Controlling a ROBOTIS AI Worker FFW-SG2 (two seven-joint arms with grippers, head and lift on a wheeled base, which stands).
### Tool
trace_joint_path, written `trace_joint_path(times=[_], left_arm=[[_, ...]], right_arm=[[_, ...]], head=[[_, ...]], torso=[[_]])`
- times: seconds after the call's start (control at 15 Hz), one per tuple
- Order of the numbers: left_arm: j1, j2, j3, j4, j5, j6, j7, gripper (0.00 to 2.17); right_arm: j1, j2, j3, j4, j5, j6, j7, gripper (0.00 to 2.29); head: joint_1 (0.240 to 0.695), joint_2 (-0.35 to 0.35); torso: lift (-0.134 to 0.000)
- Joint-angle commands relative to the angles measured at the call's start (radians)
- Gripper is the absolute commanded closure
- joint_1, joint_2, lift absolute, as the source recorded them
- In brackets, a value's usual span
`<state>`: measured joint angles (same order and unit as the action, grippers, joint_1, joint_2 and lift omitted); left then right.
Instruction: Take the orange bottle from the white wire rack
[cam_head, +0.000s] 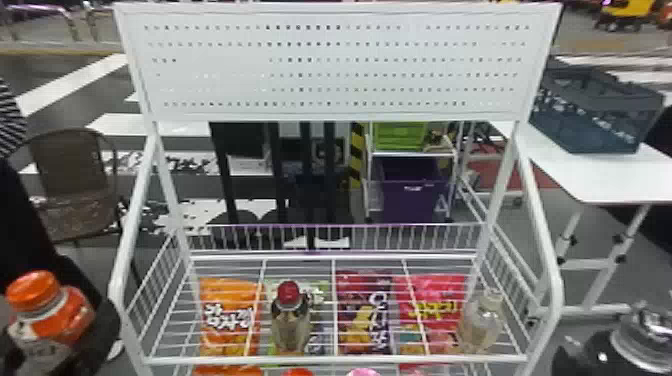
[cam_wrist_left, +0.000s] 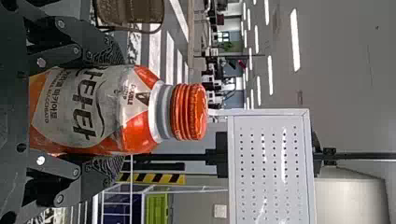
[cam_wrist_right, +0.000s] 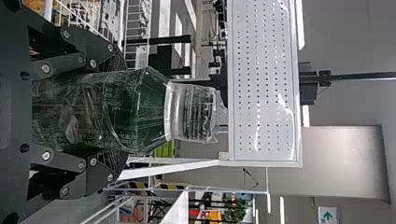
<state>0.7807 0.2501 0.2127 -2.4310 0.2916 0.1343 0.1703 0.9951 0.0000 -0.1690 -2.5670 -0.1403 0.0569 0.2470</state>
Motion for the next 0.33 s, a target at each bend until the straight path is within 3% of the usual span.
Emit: trace_joint_path(times=[0.0,0.27], left_arm=[[-0.001,0.0,-0.003,0.003,0.0,0.0,0.0,2.14],[-0.008,0.0,-0.004,0.007,0.003,0.0,0.0,2.14]], right_arm=[[0.002,0.001,0.0,-0.002,-0.001,-0.002,0.0,1.01],[0.002,0.001,-0.001,-0.005,0.001,0.001,0.0,1.01]], head=[[0.499,0.0],[0.499,0.0]], torso=[[0.0],[0.0]])
